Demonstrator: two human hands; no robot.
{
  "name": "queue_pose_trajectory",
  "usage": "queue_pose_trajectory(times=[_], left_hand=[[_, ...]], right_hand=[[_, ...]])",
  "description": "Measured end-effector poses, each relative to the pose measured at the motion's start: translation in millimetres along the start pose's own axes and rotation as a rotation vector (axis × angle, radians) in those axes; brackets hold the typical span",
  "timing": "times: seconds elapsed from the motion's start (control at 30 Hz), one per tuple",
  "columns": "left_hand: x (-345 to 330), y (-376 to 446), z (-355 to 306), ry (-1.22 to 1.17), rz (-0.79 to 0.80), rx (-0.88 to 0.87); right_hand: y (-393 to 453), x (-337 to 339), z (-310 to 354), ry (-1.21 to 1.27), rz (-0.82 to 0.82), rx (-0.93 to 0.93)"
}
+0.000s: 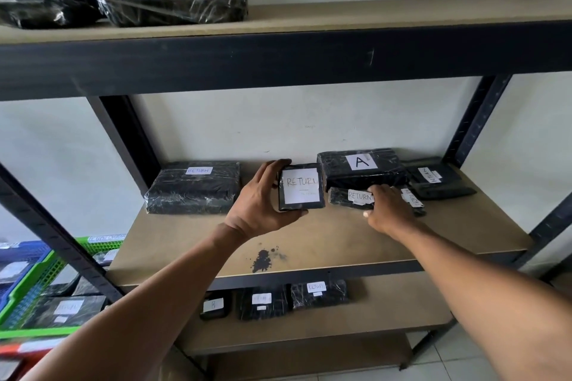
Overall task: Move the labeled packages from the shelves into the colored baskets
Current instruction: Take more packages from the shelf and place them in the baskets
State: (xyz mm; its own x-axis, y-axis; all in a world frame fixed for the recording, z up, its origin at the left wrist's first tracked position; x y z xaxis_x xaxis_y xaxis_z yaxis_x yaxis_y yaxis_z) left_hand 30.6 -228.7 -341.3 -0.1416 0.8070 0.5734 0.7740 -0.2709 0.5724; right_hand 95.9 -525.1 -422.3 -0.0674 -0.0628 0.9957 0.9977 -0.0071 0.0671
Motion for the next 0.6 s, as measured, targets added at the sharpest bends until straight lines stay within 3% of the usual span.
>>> queue_pose_trajectory(times=[0.3, 0.6], left_hand=[[-0.3, -1.3, -2.4, -0.012, 0.021, -0.009], [25.0, -15.4, 1.0, 0.036, 0.036, -0.028]], right_hand=[[-9.1, 2.0, -4.0, 0.17, -0.09, 0.085], [-64.9, 77.4, 14.6, 0.294, -0.428, 0.449]])
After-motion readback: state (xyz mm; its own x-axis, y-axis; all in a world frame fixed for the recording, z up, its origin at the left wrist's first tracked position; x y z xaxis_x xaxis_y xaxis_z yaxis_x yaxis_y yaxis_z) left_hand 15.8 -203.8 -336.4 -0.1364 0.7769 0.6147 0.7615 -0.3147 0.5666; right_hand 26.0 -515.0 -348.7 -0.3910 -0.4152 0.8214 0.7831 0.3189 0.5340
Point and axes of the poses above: each hand's wrist, its own y-axis towards the middle knuckle, its own x-axis out of the back of the hand, z = x × y, the point moved 4 cm from there along y, towards the middle knuckle, and after that the axes turned 10 degrees about -y, right-handed, at the moved point
